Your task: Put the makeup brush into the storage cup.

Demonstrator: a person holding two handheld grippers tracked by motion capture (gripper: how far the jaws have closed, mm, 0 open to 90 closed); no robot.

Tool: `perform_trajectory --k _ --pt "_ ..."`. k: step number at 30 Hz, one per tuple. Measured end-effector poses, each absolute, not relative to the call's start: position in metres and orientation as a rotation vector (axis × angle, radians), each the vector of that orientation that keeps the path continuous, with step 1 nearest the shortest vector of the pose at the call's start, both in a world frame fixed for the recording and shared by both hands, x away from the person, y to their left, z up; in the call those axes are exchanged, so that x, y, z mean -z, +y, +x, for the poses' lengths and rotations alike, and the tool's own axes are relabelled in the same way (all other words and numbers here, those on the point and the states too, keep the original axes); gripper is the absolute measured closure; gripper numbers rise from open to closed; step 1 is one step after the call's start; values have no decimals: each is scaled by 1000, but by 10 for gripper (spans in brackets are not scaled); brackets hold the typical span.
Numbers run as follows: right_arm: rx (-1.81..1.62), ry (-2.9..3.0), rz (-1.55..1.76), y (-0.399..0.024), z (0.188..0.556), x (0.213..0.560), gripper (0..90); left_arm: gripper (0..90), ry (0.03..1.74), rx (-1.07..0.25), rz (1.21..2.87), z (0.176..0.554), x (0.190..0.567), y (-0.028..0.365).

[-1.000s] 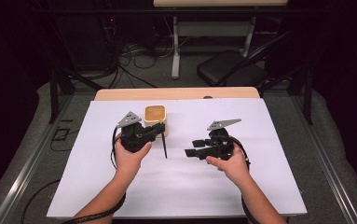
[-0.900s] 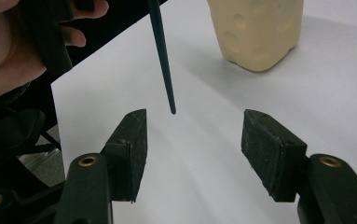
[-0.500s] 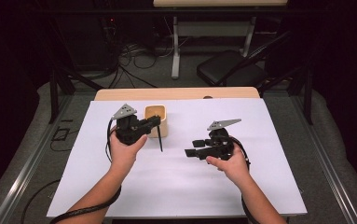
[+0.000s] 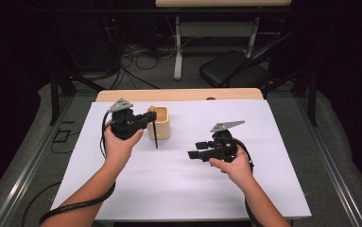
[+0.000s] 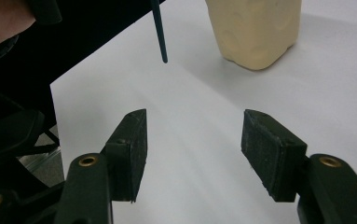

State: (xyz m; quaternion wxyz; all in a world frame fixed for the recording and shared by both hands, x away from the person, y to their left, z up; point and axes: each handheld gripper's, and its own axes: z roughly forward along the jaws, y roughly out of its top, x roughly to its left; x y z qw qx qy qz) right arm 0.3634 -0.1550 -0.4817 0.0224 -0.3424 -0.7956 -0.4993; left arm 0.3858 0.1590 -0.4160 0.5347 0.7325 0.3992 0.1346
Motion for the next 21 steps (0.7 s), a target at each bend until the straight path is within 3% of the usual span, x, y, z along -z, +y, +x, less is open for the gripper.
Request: perform_trajectory --k 21 --pt "1539 -2464 -1068 -156 364 483 408 836 950 -305 1779 399 405 153"
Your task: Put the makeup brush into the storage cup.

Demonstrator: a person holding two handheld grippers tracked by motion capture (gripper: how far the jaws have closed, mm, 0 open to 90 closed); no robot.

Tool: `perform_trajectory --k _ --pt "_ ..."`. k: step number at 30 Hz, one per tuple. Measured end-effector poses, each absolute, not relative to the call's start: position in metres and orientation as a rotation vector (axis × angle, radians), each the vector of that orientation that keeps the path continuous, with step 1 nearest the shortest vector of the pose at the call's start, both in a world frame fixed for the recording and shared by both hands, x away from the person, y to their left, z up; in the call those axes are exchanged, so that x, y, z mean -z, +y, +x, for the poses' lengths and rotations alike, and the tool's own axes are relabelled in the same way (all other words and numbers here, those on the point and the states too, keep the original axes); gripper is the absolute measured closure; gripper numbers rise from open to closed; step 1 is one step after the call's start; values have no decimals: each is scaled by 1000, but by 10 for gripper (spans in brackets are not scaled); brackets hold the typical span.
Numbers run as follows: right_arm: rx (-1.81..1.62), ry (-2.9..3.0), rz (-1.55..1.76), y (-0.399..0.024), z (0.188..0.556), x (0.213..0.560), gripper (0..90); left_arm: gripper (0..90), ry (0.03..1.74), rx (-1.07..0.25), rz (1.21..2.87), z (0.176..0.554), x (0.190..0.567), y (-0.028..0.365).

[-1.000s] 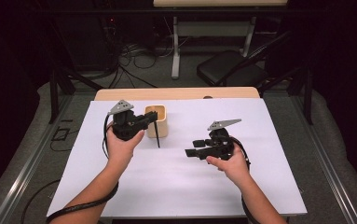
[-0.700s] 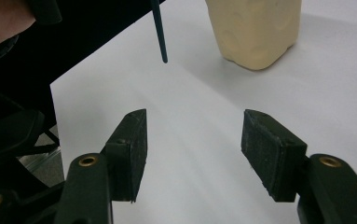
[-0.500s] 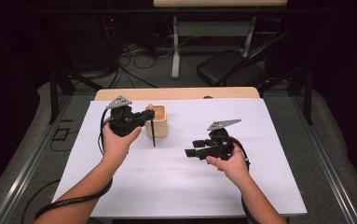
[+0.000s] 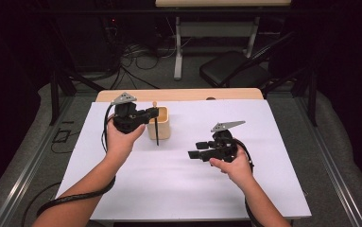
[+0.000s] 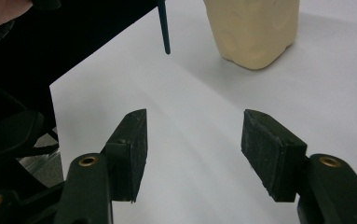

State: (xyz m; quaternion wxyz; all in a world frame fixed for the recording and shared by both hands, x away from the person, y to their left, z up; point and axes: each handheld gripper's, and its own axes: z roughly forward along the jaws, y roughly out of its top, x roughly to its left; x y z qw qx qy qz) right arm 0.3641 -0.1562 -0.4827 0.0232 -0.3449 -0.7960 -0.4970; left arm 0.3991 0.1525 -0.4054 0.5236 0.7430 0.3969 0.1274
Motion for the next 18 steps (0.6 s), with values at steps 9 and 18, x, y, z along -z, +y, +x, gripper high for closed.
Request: perform_trajectory --k 9,18 --pt "1547 -2458 -1070 -156 364 484 408 836 967 -316 1755 404 399 157" --pt "1544 -2458 -1073 -156 364 484 408 836 980 -327 1737 408 394 162"
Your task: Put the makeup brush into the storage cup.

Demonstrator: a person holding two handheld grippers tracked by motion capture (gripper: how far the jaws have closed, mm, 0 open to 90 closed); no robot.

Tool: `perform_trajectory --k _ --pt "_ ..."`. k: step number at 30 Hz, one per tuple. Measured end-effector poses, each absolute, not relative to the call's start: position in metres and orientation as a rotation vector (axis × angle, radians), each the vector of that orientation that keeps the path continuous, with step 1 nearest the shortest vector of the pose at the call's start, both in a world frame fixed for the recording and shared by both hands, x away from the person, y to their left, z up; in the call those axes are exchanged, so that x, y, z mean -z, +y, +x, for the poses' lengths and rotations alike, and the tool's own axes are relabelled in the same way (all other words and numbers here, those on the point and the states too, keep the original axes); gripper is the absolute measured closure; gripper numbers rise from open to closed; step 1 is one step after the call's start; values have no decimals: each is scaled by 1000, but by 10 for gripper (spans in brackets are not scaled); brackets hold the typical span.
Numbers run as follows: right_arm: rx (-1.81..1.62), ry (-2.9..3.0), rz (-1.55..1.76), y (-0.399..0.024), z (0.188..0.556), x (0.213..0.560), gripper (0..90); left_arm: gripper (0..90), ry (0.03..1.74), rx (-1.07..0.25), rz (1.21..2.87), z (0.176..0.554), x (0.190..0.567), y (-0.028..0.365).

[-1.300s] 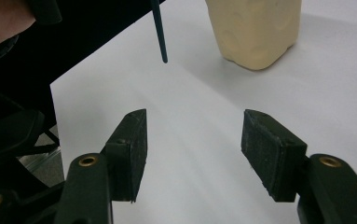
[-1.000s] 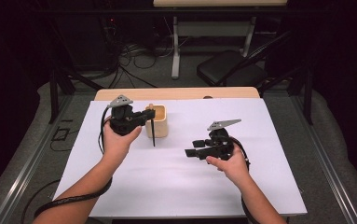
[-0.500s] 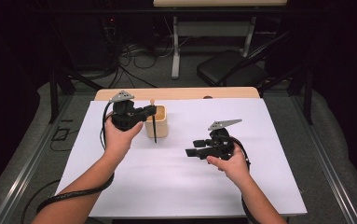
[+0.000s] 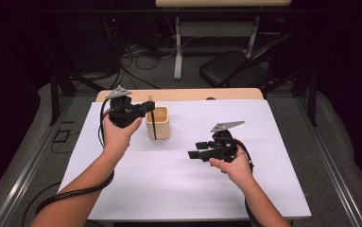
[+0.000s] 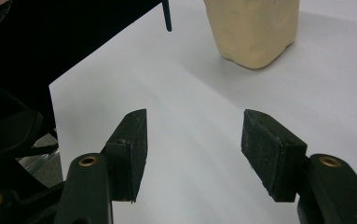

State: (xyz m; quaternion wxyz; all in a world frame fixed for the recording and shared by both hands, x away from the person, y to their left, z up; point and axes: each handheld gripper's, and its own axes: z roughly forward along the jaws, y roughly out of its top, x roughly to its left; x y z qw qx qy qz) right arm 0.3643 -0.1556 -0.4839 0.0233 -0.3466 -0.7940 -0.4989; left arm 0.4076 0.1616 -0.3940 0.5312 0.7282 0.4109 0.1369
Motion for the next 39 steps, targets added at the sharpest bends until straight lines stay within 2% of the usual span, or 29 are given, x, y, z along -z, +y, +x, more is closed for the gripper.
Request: perform_trajectory --k 19,39 --pt "1547 -2459 -1071 -156 364 484 408 836 988 -332 1713 412 388 164" --pt "1547 -2461 -1072 -156 365 485 405 836 1029 -393 1650 429 384 167"
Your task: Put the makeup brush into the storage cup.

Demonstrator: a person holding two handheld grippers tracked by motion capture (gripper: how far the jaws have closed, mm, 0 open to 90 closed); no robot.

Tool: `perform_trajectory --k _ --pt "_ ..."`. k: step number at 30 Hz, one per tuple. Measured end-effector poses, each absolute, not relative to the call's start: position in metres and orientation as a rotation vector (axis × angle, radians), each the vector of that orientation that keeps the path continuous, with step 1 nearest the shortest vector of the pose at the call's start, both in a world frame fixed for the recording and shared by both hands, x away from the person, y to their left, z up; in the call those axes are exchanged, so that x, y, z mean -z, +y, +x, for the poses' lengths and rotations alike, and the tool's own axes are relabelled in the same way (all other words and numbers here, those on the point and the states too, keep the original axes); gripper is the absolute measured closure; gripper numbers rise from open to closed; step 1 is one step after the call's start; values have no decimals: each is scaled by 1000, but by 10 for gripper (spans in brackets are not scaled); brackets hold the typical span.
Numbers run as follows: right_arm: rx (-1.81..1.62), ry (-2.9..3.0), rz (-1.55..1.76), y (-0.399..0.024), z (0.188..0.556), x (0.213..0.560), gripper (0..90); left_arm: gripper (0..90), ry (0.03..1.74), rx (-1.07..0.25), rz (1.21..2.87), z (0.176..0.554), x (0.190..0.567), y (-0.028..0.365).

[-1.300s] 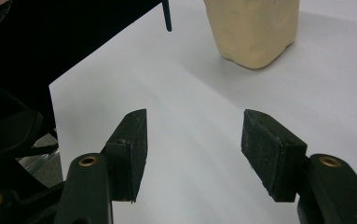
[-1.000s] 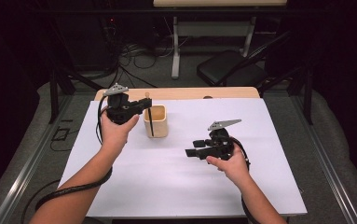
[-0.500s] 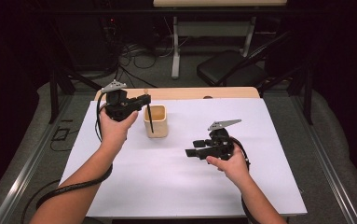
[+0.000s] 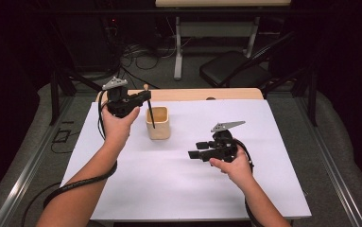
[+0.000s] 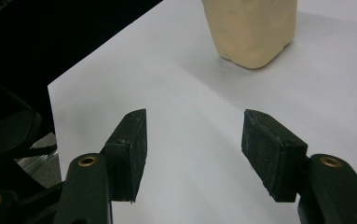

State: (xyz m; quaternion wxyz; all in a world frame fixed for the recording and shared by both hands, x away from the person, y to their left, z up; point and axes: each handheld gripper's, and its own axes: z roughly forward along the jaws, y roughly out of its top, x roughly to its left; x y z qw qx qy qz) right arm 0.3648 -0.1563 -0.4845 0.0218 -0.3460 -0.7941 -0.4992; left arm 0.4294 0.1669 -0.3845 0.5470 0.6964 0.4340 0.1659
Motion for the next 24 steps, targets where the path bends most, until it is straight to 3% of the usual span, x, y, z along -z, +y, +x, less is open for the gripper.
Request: perform_trajectory --k 24 --pt "1536 -2470 -1077 -156 364 484 404 836 1057 -434 1605 444 385 168"
